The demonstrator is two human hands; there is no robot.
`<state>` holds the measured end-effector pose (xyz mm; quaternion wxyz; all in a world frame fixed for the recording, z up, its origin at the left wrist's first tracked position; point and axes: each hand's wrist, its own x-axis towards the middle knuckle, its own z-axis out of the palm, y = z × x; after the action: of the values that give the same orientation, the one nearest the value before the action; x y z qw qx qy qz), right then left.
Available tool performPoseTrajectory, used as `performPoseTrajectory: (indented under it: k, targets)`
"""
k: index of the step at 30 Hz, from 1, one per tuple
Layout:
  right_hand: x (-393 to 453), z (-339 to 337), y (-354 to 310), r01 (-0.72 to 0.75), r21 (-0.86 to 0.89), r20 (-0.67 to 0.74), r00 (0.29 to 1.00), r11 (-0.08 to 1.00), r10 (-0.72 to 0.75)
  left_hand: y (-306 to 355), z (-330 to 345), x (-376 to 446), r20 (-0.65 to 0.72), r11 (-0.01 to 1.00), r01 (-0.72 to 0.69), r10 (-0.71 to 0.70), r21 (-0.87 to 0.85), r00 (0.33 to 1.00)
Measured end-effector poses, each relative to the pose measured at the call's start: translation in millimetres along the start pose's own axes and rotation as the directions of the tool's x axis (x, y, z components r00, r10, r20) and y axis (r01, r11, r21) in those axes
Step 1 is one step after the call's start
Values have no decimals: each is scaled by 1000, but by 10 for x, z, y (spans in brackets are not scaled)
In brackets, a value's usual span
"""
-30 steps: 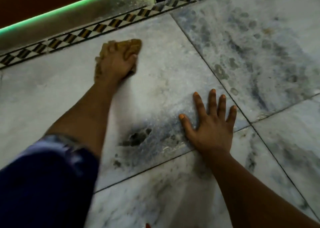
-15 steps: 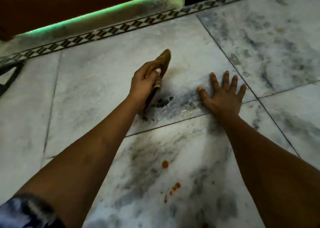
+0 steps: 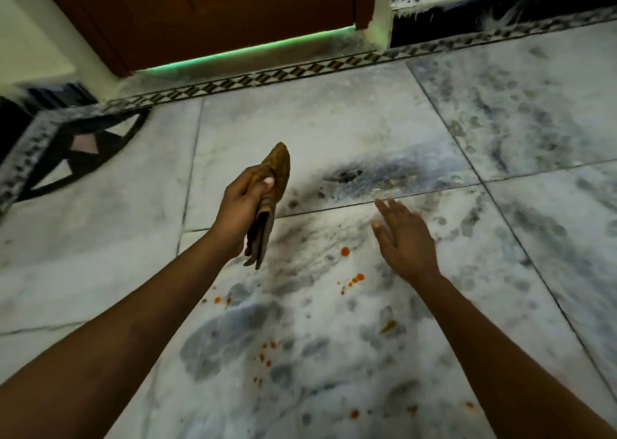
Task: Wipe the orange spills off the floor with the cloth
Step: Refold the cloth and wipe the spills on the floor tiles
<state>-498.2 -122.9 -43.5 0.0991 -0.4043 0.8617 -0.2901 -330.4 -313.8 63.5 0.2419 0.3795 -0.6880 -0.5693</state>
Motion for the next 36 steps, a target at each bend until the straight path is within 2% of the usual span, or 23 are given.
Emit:
performPoseTrajectory:
  k: [5, 9, 12, 16, 18, 21, 22, 24, 26, 28, 32, 36]
  targets:
    - [-699, 115, -290, 66, -57, 111, 992, 996, -59, -80, -543, -593, 14, 991, 3, -5, 134, 1000]
    - [-1128, 118, -486, 123, -119, 222, 971, 985, -94, -309, -906, -1224, -94, 958, 66, -41, 280, 995]
    - [-1383, 124, -644, 203, -187, 292, 946, 961, -143, -406, -1062, -1590, -90, 936, 74, -45, 344, 995]
    - [-1556, 233, -804, 310, -236, 386, 900, 921, -204, -622, -1149, -1764, -131, 895, 4, 60, 445, 990]
    - [-1577, 325, -874, 335, -245, 414, 885, 910, -214, -766, -1114, -1739, -199, 898, -2, 100, 439, 975]
    - [-1570, 460, -924, 352, -228, 417, 878, 908, -235, -1038, -1018, -1652, -316, 884, 77, 82, 461, 945]
    - [-1563, 510, -897, 355, -228, 418, 877, 906, -239, -1125, -967, -1624, -318, 857, 118, 56, 502, 946]
    - [-1548, 566, -845, 367, -231, 421, 873, 901, -248, -1269, -906, -1567, -271, 696, 194, 2, 691, 963]
    - [-1532, 592, -798, 395, -238, 439, 858, 887, -265, -1390, -868, -1478, -163, 505, 152, -23, 850, 986]
    - [-1511, 600, -750, 410, -255, 467, 845, 876, -259, -1461, -839, -1356, -81, 410, 94, -49, 907, 995]
    - [-1446, 582, -649, 360, -265, 436, 872, 895, -222, -1495, -807, -957, -114, 334, 128, -62, 934, 992]
    - [-1457, 612, -610, 360, -280, 436, 874, 890, -217, -1363, -613, -428, -94, 356, 139, -141, 924, 986]
